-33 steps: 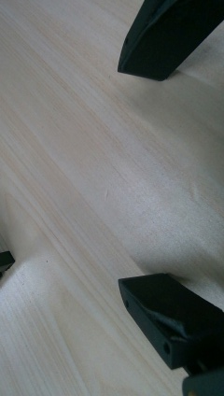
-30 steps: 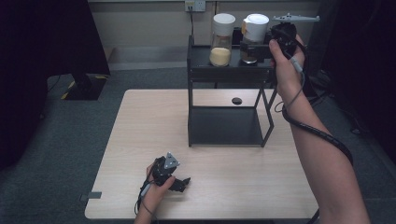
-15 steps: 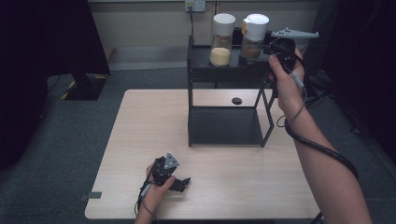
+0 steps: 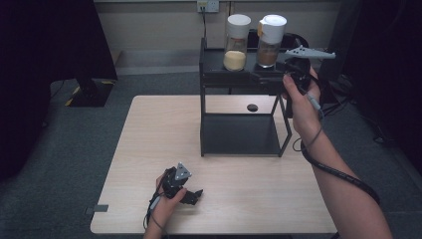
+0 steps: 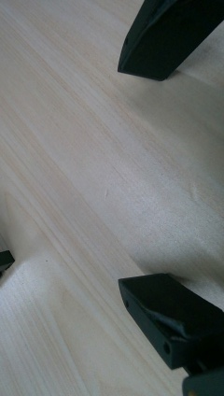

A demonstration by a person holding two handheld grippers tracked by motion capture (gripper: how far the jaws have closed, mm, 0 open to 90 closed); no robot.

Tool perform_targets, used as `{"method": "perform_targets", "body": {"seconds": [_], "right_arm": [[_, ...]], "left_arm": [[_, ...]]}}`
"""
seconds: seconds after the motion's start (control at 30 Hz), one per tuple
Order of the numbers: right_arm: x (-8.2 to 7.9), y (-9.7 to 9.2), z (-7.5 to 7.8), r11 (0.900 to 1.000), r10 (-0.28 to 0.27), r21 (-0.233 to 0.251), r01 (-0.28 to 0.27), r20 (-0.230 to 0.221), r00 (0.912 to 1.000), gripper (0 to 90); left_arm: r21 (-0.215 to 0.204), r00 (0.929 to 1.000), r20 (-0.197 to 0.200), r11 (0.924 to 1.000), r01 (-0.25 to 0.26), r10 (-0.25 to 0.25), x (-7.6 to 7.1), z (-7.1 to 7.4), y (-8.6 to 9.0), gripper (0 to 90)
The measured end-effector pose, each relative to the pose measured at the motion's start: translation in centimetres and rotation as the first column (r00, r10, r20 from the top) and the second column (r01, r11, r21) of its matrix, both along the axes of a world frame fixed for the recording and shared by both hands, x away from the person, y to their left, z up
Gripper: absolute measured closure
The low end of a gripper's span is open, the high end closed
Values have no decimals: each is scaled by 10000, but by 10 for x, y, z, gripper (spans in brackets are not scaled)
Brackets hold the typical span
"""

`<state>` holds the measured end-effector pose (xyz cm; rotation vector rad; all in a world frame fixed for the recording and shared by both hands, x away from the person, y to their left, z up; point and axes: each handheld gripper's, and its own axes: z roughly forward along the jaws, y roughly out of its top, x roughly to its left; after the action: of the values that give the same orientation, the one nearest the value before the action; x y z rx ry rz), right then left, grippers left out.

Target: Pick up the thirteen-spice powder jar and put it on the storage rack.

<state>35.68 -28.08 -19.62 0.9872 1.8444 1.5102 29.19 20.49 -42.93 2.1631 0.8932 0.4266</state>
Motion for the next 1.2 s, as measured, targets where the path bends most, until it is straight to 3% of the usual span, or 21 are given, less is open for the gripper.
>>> {"method": "perform_targets", "body": {"seconds": [0.73,1.2], "right_arm": [[-11,-3,-49,9991,432,-40,-433,-229,9988,1],[-16,-10,-81,9980,576,289,-560,-569,9967,4]], "left_arm": [[5,10000,5,10000,0,0,0,0,0,0],[21,10000,-11,10000,5,-5,0,0,0,0]]}}
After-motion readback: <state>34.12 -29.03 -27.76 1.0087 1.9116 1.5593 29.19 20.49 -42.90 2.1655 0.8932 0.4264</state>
